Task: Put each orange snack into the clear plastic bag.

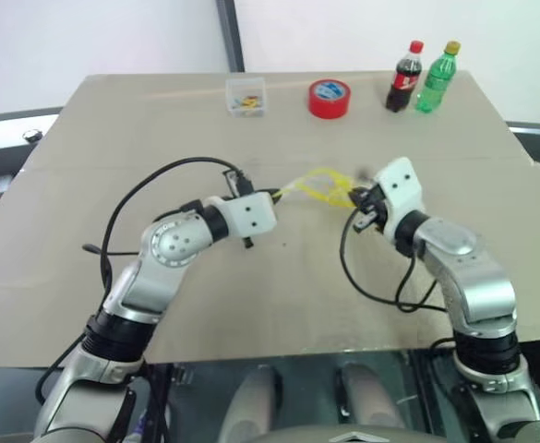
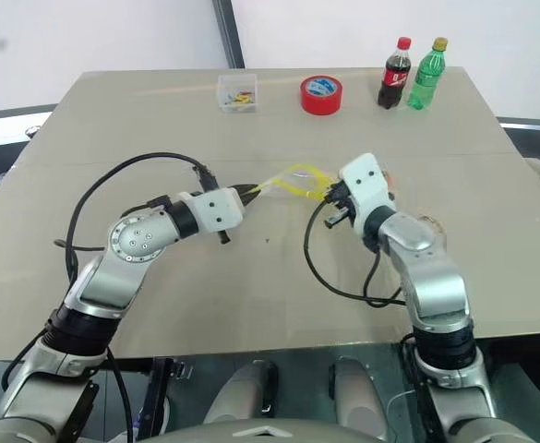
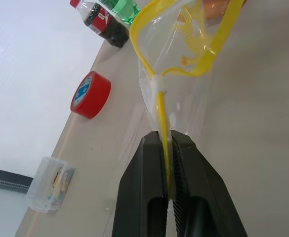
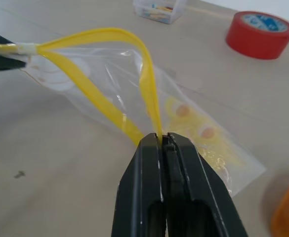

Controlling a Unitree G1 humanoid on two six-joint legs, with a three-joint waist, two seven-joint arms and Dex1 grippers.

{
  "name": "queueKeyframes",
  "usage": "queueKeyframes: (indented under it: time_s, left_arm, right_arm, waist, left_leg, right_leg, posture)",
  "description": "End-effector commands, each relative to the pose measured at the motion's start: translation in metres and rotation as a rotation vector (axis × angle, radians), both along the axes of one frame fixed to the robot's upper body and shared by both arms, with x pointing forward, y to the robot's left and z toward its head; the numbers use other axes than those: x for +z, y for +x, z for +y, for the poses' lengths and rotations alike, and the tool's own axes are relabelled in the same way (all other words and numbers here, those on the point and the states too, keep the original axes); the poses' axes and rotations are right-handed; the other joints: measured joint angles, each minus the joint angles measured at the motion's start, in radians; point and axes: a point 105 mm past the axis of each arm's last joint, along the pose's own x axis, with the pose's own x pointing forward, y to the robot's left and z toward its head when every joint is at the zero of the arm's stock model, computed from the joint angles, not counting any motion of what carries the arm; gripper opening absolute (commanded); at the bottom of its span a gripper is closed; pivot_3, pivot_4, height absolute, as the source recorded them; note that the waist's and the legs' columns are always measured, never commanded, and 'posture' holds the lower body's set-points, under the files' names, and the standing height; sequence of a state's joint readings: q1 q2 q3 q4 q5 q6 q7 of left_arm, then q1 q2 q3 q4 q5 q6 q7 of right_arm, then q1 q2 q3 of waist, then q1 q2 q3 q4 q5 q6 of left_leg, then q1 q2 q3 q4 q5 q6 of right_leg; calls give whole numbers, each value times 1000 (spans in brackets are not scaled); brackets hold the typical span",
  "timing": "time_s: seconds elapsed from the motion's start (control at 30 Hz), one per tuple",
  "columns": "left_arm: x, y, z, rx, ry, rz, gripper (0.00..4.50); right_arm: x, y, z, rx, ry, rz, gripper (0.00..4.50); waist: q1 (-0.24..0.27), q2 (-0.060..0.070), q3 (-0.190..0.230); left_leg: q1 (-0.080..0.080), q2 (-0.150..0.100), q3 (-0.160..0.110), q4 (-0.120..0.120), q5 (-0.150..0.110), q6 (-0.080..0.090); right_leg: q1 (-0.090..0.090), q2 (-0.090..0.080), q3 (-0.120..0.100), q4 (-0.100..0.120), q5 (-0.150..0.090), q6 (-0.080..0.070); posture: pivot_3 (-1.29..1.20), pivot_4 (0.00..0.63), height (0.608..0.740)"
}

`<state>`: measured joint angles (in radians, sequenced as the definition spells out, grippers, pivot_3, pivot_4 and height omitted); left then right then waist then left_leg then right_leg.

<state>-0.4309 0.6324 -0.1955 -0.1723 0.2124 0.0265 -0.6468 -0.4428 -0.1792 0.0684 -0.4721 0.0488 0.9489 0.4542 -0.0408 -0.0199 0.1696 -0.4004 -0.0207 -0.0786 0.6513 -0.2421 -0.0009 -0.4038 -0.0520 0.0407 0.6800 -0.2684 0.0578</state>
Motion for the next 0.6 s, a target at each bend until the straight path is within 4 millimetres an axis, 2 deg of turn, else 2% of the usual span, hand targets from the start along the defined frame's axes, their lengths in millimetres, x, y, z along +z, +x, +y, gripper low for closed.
queueKeyframes:
  time_s: [0.03,0.13,0.27,0.37,0.47,0.57,0.6]
  left_arm:
    - [17,-1,-1,-6,-15,-57,0]
    - [16,-2,1,2,-13,-51,0]
    - [14,0,8,23,-7,-43,0]
    - [13,0,8,20,-4,-42,0]
    - [13,0,7,22,-6,-39,0]
    - [13,1,7,31,-7,-36,0]
    - [12,2,7,37,-6,-33,0]
  right_arm:
    - [18,-1,1,-18,52,-47,56]
    - [22,2,-8,-52,17,-78,56]
    - [20,12,-42,-159,-103,-134,56]
    - [17,10,-39,-80,-171,-148,56]
    - [15,10,-36,-57,-187,-162,909]
    - [20,7,-35,-54,-157,-182,2320]
    - [22,4,-36,-46,-148,-185,2320]
  waist:
    - [1,0,0]
    - [4,0,0]
    - [4,0,0]
    - [0,0,0]
    - [-1,0,0]
    - [-1,0,0]
    - [0,0,0]
  left_leg:
    - [0,0,0,0,0,0]
    - [0,-1,0,0,0,0]
    - [0,-1,0,0,0,0]
    - [0,-1,0,0,0,0]
    - [0,0,0,0,0,0]
    - [0,0,1,0,0,0]
    - [0,0,1,0,0,0]
  right_leg:
    - [0,-1,0,0,0,0]
    - [0,-1,0,0,0,0]
    - [0,-1,0,0,0,0]
    - [0,-1,0,-1,0,0]
    - [0,0,0,0,0,0]
    - [0,0,0,0,0,0]
    - [0,0,0,0,0,0]
  posture:
    - [0,150,740]
    - [0,150,740]
    - [0,150,740]
    - [0,150,740]
    - [0,150,740]
    - [0,150,740]
    - [0,150,740]
